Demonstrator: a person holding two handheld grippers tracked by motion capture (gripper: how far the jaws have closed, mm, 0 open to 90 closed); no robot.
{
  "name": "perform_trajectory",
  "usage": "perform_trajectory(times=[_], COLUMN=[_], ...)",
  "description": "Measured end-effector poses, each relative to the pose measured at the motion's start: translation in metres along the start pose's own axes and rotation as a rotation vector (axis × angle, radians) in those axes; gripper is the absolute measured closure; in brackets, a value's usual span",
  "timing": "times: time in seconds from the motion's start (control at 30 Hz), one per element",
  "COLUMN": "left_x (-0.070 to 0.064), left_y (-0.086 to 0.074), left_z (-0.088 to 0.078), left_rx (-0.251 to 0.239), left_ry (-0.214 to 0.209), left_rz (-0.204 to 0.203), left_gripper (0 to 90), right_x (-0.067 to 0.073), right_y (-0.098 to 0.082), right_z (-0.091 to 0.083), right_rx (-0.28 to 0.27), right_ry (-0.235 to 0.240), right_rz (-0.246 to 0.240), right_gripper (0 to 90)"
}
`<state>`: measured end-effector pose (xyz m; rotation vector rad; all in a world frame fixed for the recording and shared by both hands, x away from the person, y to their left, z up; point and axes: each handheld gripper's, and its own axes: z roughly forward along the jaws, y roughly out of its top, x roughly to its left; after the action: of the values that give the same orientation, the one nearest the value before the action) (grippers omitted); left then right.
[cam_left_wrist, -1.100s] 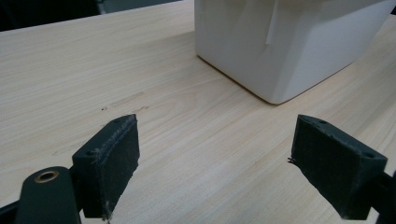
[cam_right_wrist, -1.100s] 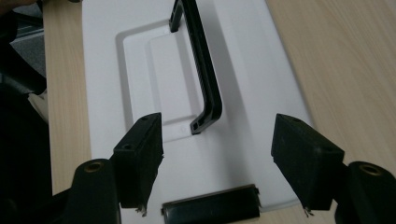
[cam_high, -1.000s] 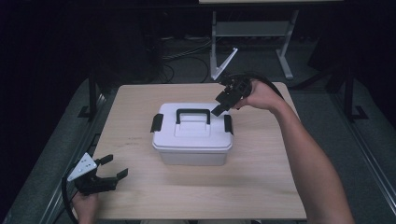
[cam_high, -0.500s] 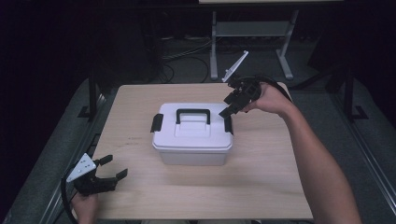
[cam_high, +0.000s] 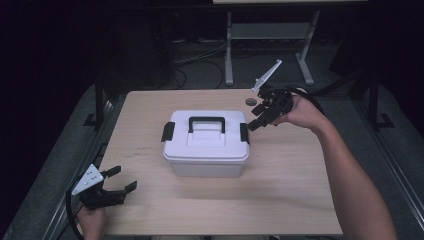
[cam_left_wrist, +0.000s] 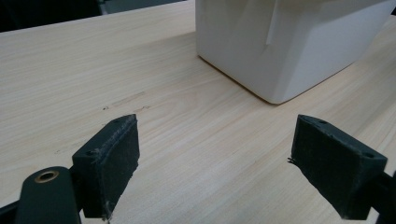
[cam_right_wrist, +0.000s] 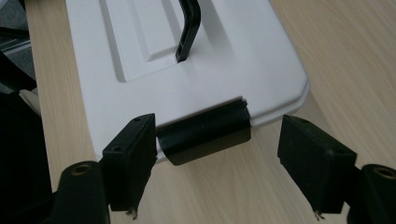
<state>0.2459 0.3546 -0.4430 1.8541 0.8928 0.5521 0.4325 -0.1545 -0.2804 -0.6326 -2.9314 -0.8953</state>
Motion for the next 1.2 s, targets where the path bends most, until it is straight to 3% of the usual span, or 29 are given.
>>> perform_trajectory(times=[1.2], left_x=[-0.002], left_y=[0.001], left_z=[-0.001], left_rx=[0.004], left_ry=[0.002], left_rz=[0.010], left_gripper=[14.7], right_x=[0.003], right_y=[-0.059], right_z=[0.000], right_rx=[0.025], right_ry=[-0.007], right_rz=[0.084], right_gripper=[26.2])
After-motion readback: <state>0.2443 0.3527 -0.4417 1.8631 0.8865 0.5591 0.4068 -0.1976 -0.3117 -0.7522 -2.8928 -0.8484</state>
